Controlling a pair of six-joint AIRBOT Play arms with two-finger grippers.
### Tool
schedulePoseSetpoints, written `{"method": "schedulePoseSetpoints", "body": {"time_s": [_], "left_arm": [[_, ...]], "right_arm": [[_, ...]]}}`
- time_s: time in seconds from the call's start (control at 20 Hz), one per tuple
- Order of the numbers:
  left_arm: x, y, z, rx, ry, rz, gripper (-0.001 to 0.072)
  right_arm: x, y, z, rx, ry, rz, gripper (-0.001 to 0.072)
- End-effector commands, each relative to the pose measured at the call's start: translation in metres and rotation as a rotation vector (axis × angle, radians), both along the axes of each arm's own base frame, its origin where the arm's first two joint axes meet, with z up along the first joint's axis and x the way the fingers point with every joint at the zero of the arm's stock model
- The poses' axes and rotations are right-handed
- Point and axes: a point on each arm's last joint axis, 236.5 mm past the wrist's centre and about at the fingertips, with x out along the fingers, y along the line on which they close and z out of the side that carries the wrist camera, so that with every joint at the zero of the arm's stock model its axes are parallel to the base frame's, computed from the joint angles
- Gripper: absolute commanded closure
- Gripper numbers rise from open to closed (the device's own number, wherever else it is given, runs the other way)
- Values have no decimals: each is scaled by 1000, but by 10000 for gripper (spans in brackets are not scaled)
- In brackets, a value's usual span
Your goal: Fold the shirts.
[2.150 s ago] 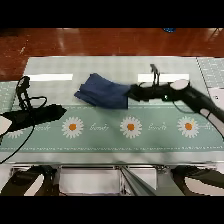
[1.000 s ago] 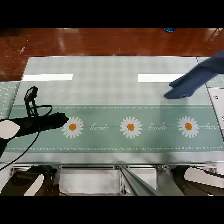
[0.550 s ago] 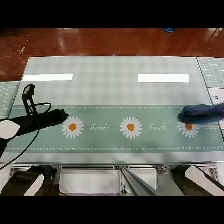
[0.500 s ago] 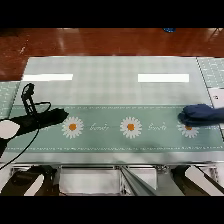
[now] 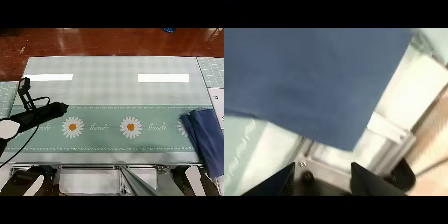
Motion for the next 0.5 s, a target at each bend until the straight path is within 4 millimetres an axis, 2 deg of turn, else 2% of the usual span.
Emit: {"method": "schedulePoseSetpoints", "body": {"time_s": [0.0,0.05,0.1,0.15,0.2,0.25,0.3,0.35,0.4,0.45], "left_arm": [[25,-1,55,23,-153,-23,692],[38,-4,79,23,-197,-29,693],[53,-8,102,35,-229,-53,693],[66,-17,118,50,-232,-96,692],[73,-32,130,57,-192,-165,693],[73,-50,138,66,-137,-250,693],[69,-70,145,81,-92,-348,693],[67,-85,146,112,-71,-422,693],[72,-91,138,166,-59,-444,693],[81,-85,122,200,-12,-389,693]], "right_arm": [[87,-24,37,-102,-363,54,320],[136,-14,57,-60,-540,96,352],[189,10,80,16,-714,180,424],[233,43,101,97,-842,297,566],[269,84,119,171,-935,455,686],[296,129,129,238,-978,605,686],[308,168,125,280,-945,730,686],[311,199,103,277,-833,872,686],[309,219,71,242,-685,976,685],[306,231,42,203,-555,1037,685]]}}
